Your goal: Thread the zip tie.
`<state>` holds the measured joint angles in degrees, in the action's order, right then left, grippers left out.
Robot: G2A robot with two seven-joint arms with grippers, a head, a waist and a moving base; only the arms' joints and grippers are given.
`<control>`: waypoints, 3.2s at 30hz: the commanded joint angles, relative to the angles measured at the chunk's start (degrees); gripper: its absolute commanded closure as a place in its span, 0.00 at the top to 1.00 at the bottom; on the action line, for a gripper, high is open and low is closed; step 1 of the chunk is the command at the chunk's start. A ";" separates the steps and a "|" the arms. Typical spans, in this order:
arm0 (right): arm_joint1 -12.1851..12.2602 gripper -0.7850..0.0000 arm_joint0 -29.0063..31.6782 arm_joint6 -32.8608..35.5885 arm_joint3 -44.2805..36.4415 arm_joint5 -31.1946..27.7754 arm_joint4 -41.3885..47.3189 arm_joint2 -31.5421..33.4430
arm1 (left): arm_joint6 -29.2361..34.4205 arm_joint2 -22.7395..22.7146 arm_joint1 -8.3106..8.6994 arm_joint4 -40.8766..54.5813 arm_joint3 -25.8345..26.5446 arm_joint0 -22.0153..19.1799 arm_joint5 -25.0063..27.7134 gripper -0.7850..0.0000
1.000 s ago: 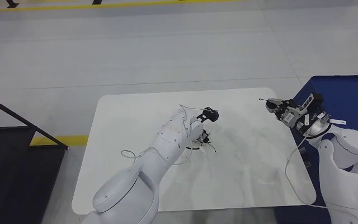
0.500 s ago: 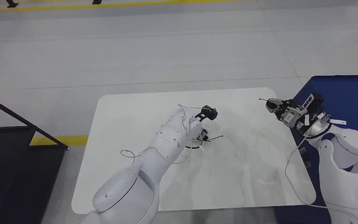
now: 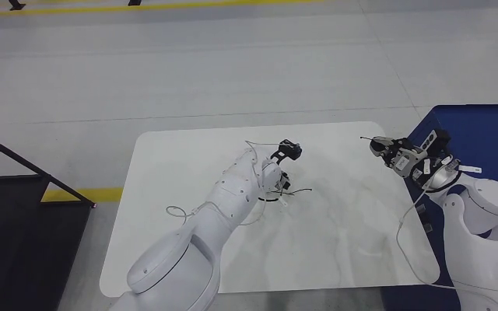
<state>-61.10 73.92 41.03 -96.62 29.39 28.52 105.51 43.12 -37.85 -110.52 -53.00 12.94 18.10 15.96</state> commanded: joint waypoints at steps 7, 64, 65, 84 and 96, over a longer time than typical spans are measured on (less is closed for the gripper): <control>0.00 0.00 0.00 0.00 0.00 0.00 0.00 0.00 | -1.16 0.37 -0.15 -1.23 0.13 0.56 0.83 0.10; 0.90 0.00 1.44 5.07 -1.00 0.13 2.82 3.11 | -19.59 -6.72 5.91 -6.72 23.85 8.49 -3.26 0.00; 0.99 0.00 1.59 5.11 -0.73 0.27 2.77 3.28 | -22.37 -7.36 6.50 -7.59 25.88 9.84 -3.01 0.00; 1.97 0.00 1.61 9.46 1.80 -3.49 1.00 3.61 | -36.09 -7.53 5.51 -9.68 39.65 16.79 -21.42 0.00; 2.87 0.00 0.35 13.45 6.34 -2.84 -0.26 3.61 | -41.37 -8.79 5.03 -4.44 47.71 22.29 -23.03 0.00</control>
<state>-58.23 74.27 54.47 -90.28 26.55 28.26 109.12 1.75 -46.64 -105.49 -57.44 60.65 40.38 -7.07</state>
